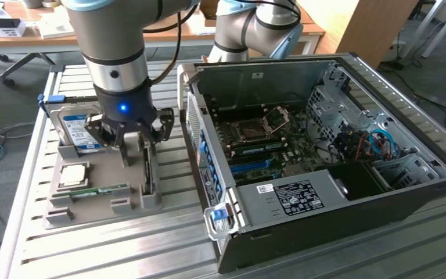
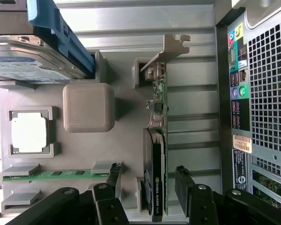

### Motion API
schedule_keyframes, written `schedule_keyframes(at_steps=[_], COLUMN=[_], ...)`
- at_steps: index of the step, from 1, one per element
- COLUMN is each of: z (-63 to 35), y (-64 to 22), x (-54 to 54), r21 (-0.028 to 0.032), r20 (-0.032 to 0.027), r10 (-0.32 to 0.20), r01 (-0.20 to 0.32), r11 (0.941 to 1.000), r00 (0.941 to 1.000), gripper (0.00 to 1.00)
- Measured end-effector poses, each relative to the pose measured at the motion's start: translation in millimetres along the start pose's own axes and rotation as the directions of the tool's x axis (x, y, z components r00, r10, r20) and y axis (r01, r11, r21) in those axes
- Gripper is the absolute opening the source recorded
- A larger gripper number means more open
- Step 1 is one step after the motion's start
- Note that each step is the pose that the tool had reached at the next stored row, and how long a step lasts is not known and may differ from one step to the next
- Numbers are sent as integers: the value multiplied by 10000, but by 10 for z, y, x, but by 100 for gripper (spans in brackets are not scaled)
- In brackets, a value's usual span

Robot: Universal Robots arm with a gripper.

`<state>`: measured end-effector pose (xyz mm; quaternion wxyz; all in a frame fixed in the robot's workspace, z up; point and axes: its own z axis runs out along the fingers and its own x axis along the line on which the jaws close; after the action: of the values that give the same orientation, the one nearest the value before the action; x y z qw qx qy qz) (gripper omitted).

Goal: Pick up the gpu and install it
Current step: 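Pick up the gpu and move the gpu toward the slot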

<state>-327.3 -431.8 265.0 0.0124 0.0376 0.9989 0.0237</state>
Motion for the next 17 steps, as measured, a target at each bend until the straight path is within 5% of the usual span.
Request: schedule_keyframes(at_steps=[17], z=[37], y=[9], x=[-134], r21=[-2], r20=[0], r10=[0], r01=[0], r11=[10000], r00=[10000], gripper=[59])
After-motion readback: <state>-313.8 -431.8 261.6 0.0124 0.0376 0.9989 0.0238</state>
